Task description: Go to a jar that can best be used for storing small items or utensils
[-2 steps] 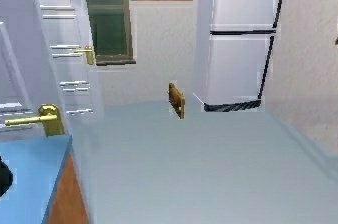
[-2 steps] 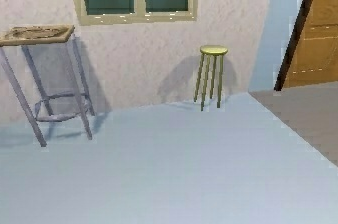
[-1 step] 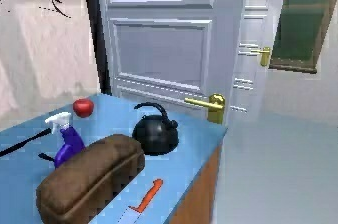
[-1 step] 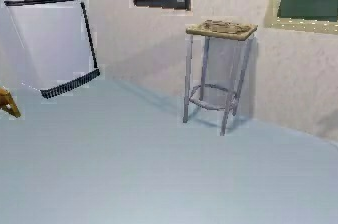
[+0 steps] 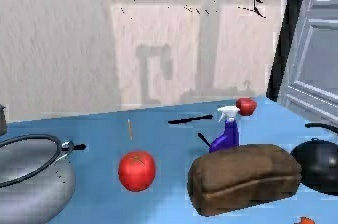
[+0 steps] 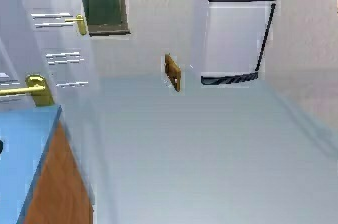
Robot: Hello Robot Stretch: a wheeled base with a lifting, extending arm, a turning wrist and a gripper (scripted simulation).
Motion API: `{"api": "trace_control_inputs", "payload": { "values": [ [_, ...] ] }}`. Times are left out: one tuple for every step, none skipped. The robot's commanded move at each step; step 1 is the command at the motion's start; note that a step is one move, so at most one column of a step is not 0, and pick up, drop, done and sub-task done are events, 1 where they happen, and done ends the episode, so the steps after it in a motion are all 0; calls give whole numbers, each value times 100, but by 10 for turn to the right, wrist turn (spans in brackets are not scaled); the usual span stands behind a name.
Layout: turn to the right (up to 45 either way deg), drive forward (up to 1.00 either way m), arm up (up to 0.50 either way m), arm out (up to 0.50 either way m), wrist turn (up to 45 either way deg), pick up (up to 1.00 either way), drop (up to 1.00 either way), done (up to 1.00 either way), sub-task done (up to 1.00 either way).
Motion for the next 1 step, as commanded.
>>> {"api": "trace_control_inputs", "payload": {
  "values": [
    [-450,0,0,0,0,0,0,0,0]
  ]
}}
